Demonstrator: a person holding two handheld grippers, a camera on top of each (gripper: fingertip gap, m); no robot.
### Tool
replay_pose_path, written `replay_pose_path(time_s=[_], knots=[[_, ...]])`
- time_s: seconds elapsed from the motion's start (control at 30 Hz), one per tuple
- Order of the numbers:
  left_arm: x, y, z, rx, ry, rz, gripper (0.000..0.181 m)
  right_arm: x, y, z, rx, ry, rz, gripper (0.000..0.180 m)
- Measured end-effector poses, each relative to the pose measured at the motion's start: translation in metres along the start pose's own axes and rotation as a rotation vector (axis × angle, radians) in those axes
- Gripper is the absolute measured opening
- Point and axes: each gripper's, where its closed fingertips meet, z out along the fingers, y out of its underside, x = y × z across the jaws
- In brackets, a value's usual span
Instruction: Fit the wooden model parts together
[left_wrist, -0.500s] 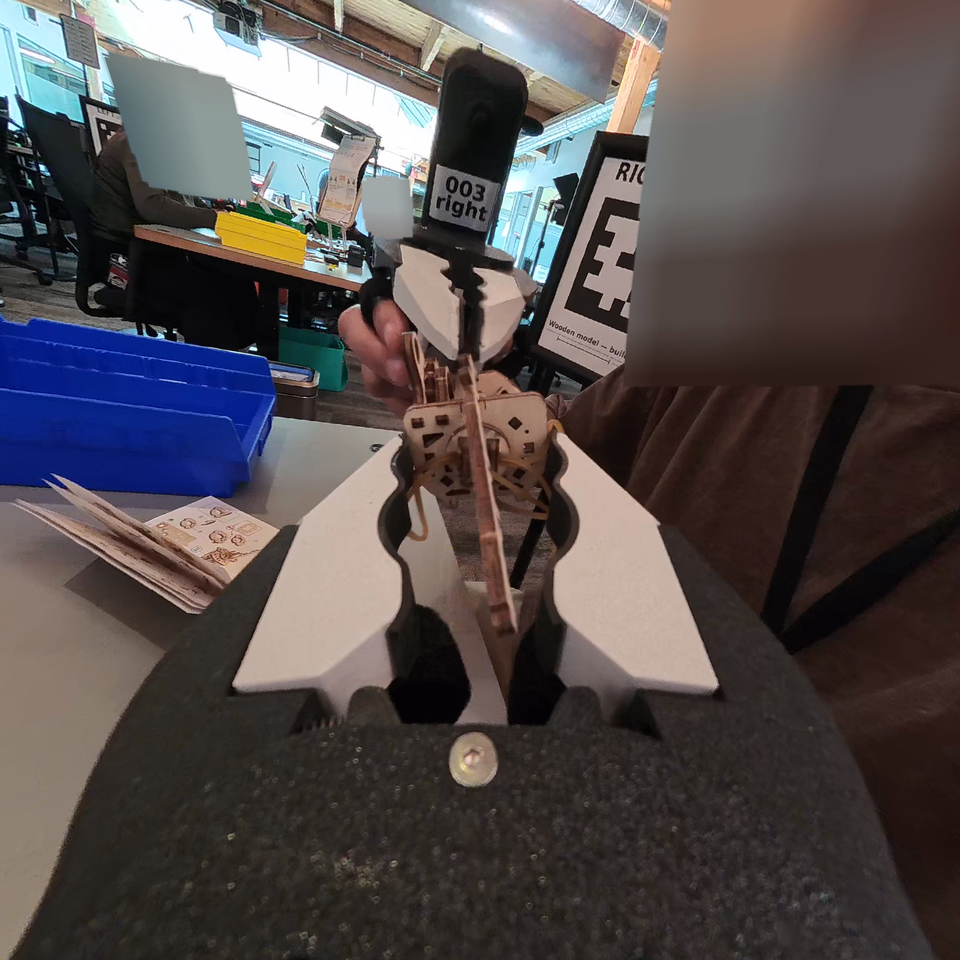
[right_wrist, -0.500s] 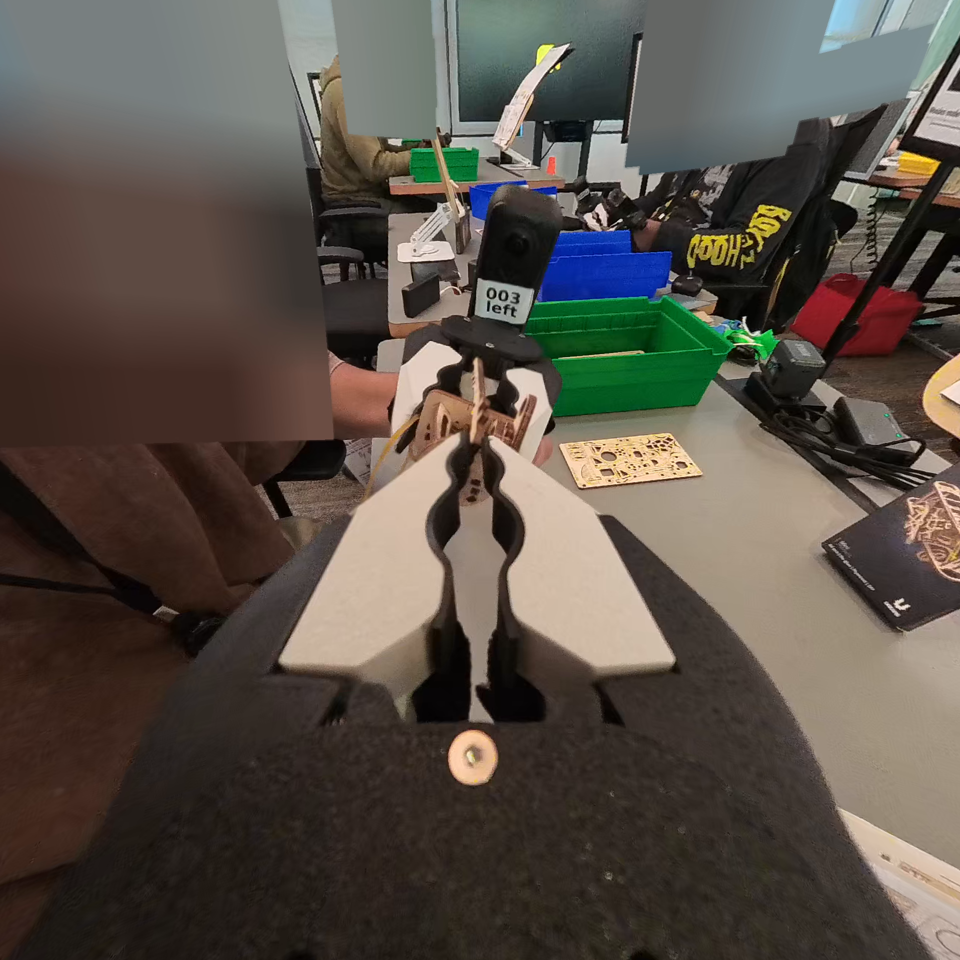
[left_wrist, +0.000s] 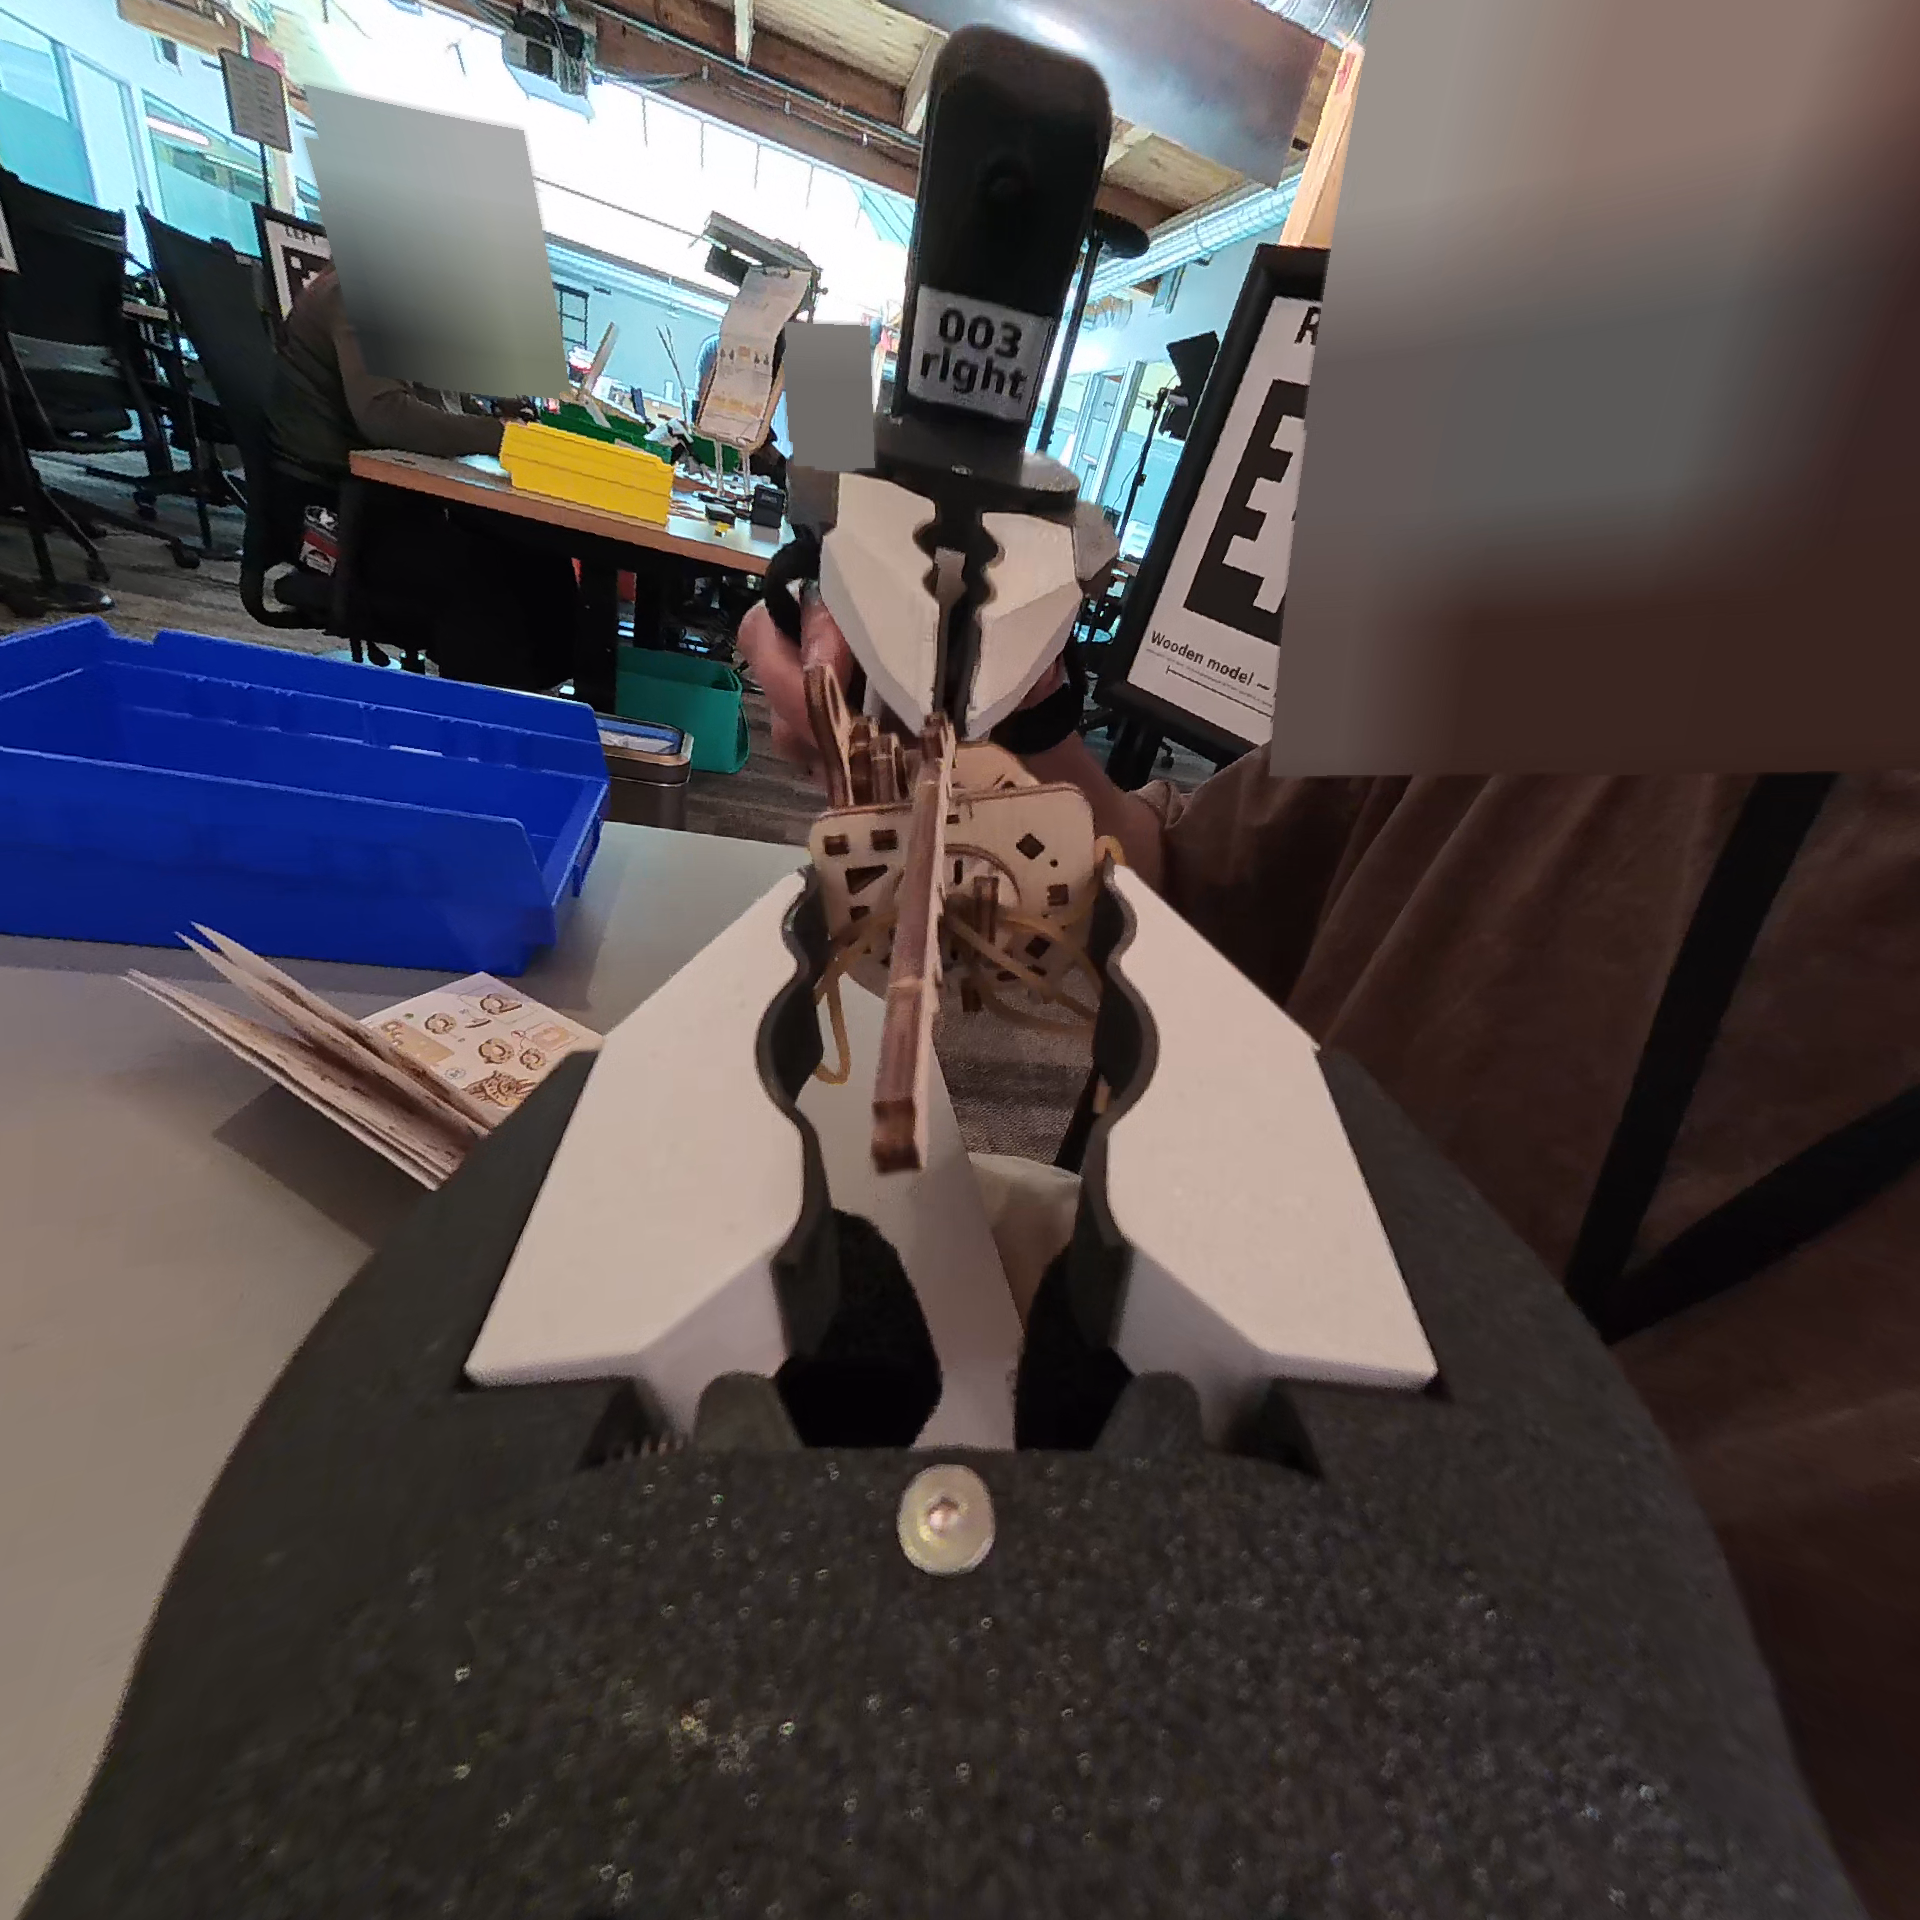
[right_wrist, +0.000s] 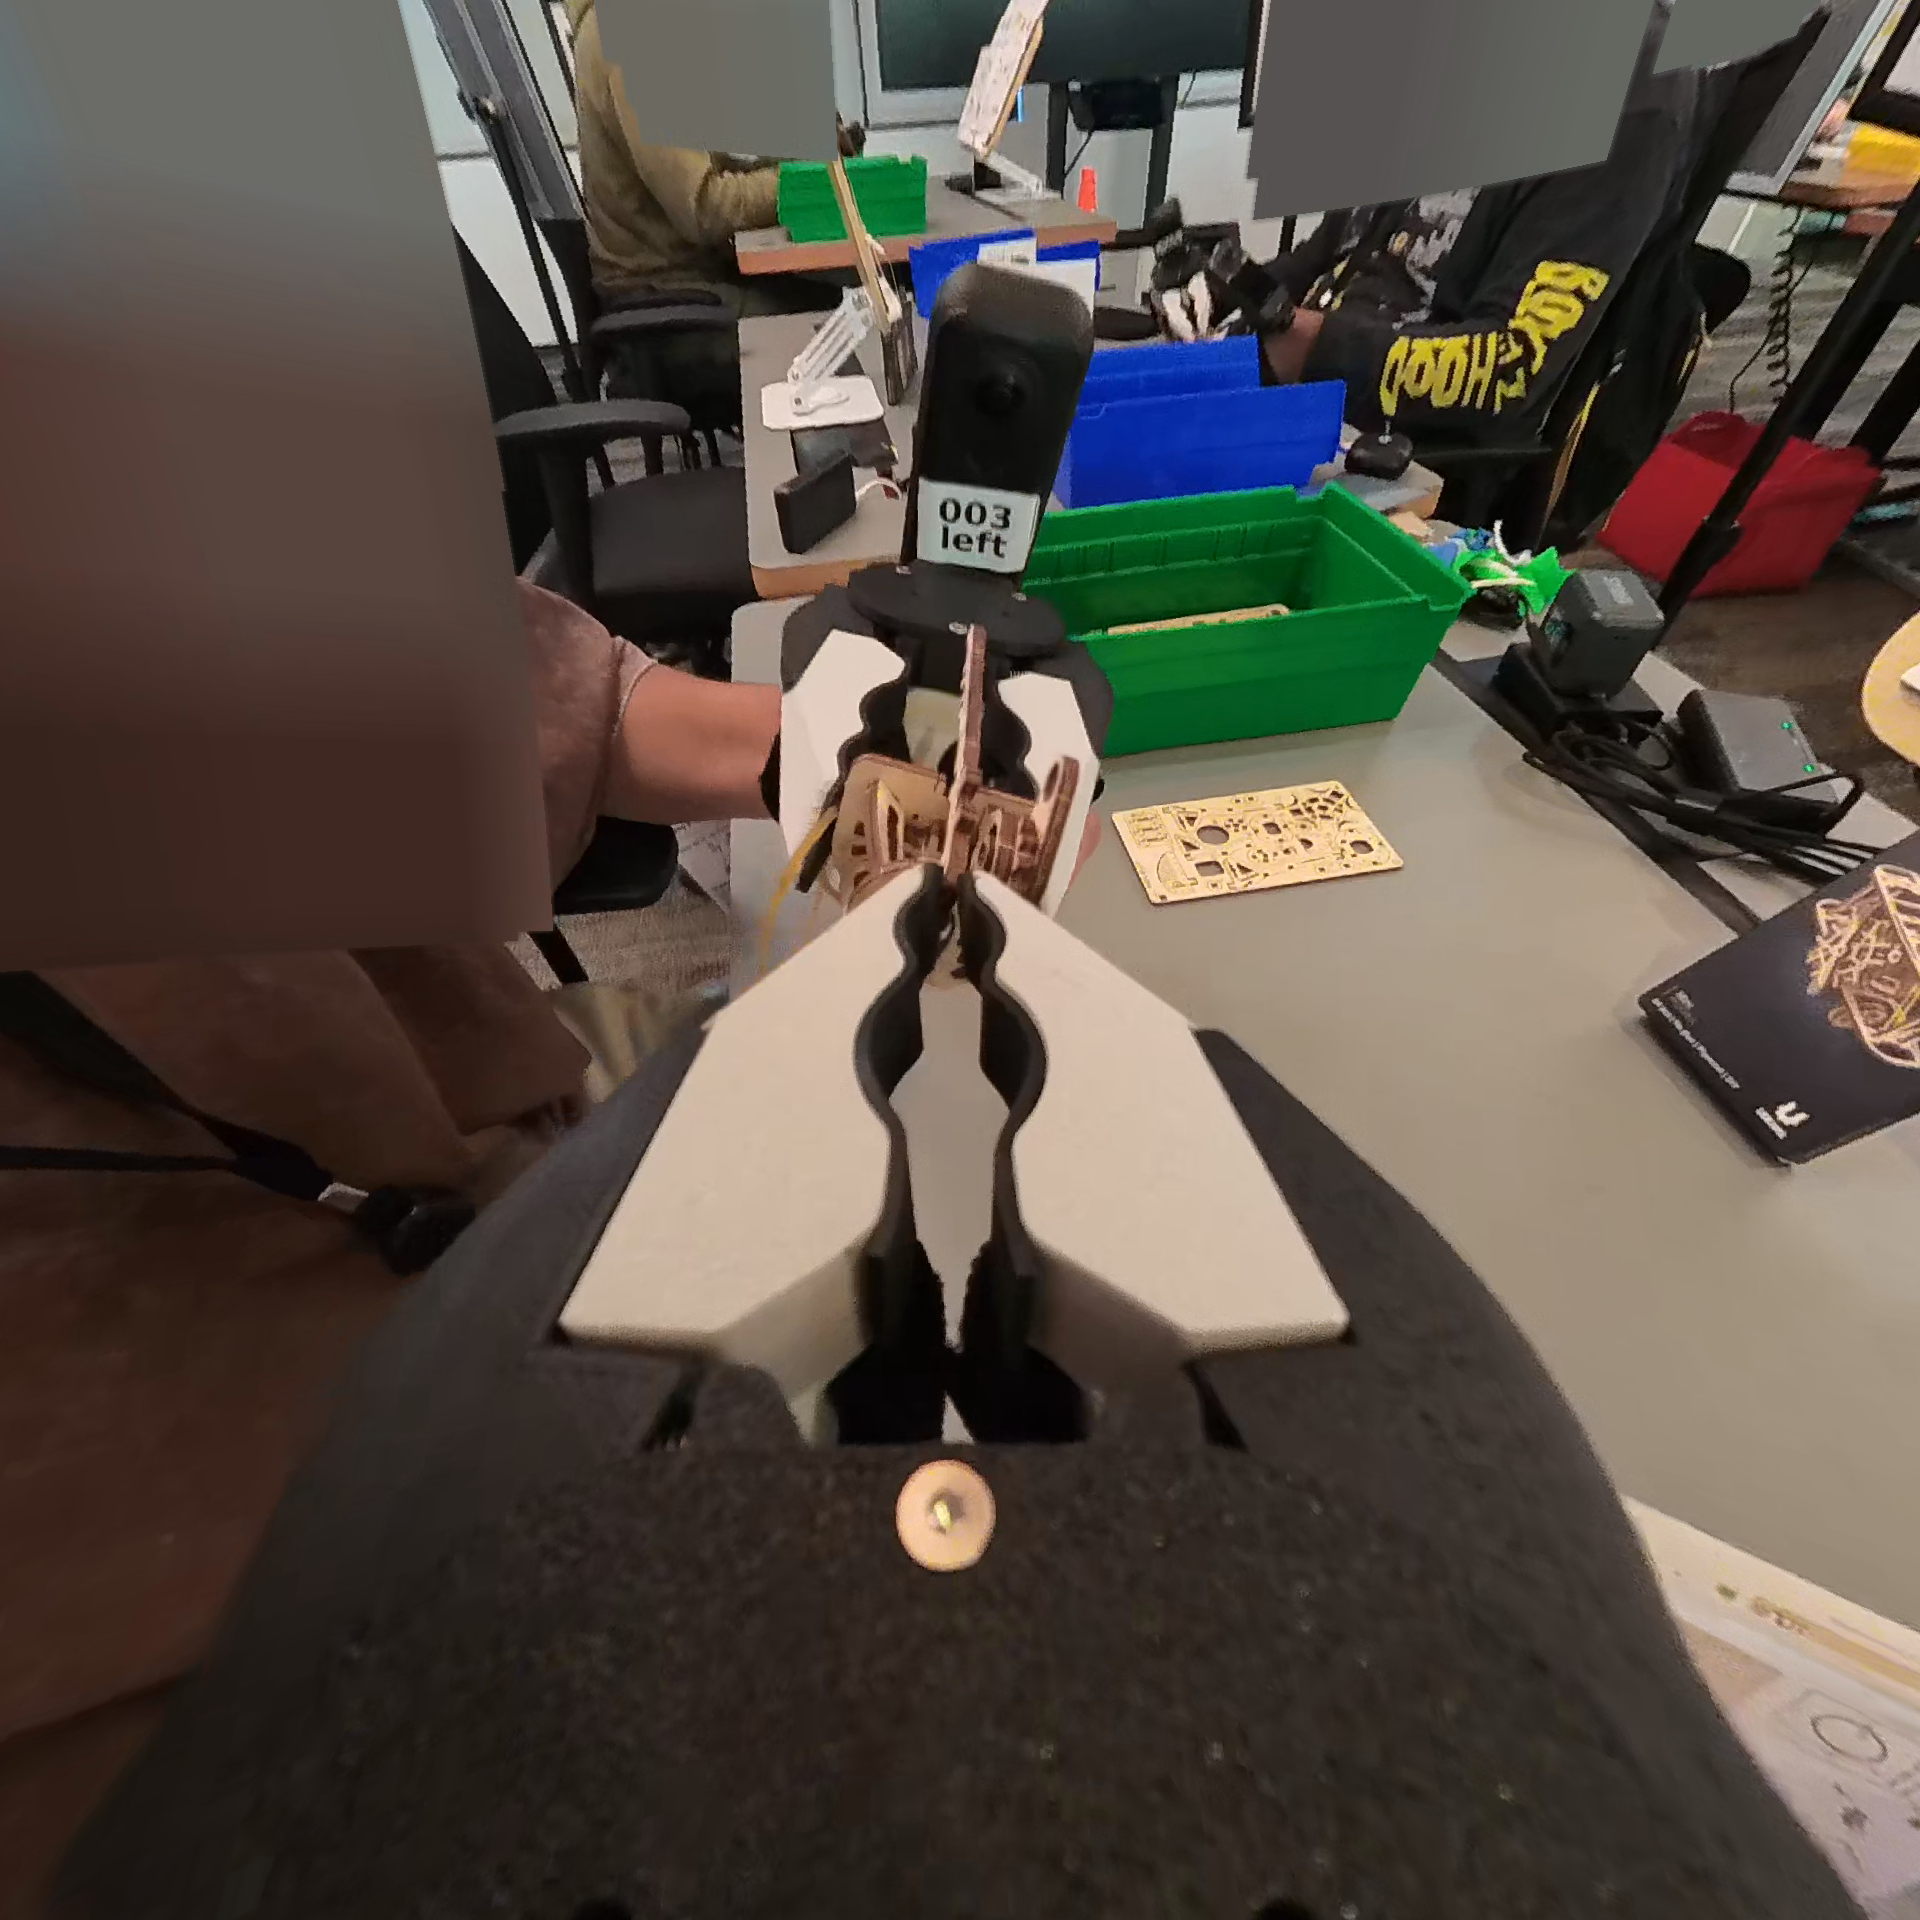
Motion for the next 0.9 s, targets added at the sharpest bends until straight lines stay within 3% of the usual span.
replay_pose_path(time_s=[0.6, 0.9], knots=[[-0.004, 0.006, 0.006, -0.046, -0.048, 0.03, 0.048, 0.004, -0.01, -0.012, 0.028, 0.029, -0.027, 0.006], [-0.008, 0.019, 0.013, -0.124, -0.106, 0.091, 0.049, 0.003, 0.001, 0.013, -0.076, 0.01, -0.092, 0.007]])
